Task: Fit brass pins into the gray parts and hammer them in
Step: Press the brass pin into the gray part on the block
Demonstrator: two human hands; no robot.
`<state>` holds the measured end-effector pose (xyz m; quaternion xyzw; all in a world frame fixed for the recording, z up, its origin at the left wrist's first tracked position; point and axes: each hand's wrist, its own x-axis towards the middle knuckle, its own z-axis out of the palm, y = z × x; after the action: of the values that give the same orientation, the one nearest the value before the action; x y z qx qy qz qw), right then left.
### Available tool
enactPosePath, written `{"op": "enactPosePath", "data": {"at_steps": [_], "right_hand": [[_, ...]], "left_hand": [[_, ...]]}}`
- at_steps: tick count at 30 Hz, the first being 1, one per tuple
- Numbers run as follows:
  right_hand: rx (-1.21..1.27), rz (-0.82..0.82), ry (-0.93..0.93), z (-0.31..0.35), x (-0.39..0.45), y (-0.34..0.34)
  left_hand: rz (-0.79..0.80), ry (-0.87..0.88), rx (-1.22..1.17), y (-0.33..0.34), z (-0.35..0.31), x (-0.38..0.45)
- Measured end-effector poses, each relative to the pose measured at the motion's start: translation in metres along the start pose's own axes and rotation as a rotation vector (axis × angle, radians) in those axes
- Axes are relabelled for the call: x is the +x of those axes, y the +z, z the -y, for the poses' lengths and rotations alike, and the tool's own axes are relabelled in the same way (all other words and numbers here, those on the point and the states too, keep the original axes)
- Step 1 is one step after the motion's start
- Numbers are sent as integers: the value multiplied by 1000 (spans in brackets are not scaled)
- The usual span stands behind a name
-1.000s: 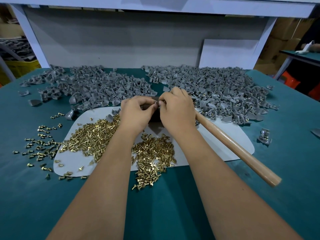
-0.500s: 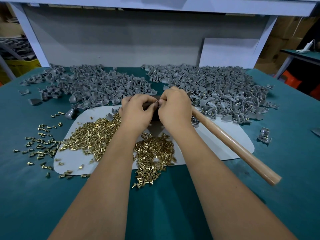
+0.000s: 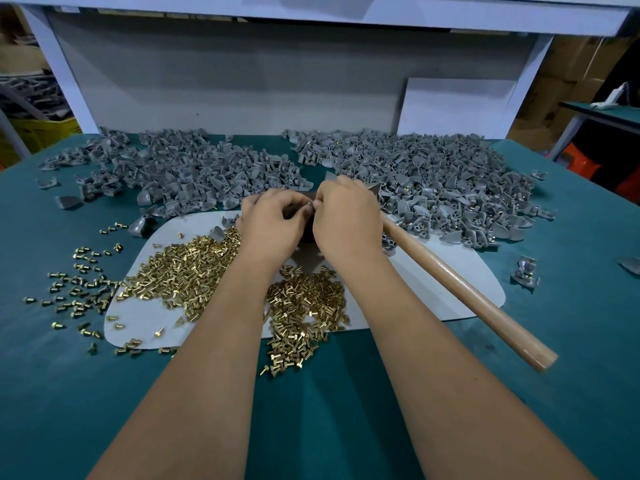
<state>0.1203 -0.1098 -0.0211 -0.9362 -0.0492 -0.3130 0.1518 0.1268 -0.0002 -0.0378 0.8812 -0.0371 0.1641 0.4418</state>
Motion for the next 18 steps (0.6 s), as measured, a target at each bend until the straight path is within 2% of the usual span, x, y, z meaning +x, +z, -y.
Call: {"op": "enactPosePath", "data": {"at_steps": [4, 7, 9, 11, 14, 16, 18], "right_hand": [[50, -76, 82, -3, 4, -18], [-18, -36, 190, -17, 11, -42], [-49, 84, 300, -28, 12, -59], [-49, 287, 412, -37, 6, -71], [-75, 547, 463, -44, -8, -77], [-82, 578, 446, -46, -17, -75], [-43, 543, 431, -47, -23, -71]], "left_hand": [[15, -19, -65, 0, 0, 1], [29, -46, -157, 0, 1, 2], [21, -56, -183, 2, 2, 2], [9, -49, -180, 3, 2, 2], [-8, -43, -166, 6, 2, 2], [-23, -36, -155, 6, 2, 1], [-43, -36, -154, 7, 1, 0]]}}
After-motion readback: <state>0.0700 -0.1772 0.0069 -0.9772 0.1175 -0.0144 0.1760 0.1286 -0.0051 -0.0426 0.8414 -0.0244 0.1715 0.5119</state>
